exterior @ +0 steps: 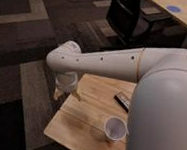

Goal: Place the ceramic cup in the ceramic bowl

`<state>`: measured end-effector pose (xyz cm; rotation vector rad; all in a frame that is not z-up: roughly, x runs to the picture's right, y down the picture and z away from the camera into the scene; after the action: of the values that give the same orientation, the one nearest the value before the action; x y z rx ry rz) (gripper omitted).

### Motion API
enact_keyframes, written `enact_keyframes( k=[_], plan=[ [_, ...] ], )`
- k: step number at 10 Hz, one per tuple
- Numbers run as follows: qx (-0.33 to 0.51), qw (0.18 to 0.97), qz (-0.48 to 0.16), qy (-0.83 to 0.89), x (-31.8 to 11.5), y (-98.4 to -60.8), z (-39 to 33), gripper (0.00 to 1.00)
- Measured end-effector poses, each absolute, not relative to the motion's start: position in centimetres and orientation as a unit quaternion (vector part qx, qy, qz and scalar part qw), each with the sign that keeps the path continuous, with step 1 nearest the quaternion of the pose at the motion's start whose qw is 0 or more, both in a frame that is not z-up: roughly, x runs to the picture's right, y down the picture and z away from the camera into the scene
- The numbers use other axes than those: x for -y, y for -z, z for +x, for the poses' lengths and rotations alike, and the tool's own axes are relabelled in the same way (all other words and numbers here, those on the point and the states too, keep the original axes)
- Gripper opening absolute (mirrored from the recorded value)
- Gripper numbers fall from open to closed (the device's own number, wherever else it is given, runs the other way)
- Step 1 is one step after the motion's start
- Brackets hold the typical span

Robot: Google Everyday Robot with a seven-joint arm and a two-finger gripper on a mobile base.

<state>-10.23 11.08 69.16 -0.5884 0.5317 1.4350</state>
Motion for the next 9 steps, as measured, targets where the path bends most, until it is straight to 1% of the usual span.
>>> enact_keyframes(
  k=[2, 6, 8, 9],
  plan=[
    [-0.238, 0.680, -0.259, -0.643, -11.0, -68.5, -9.4, 0.65],
    [-0.261, 0.663, -0.228, -0.663, -10.1, -65.9, -3.3, 0.65],
    [-0.268, 0.628, -0.208, -0.700, -11.1, -64.6, 0.8, 0.65],
    [-0.268, 0.619, -0.201, -0.710, -11.5, -64.2, 1.7, 0.65]
  ],
)
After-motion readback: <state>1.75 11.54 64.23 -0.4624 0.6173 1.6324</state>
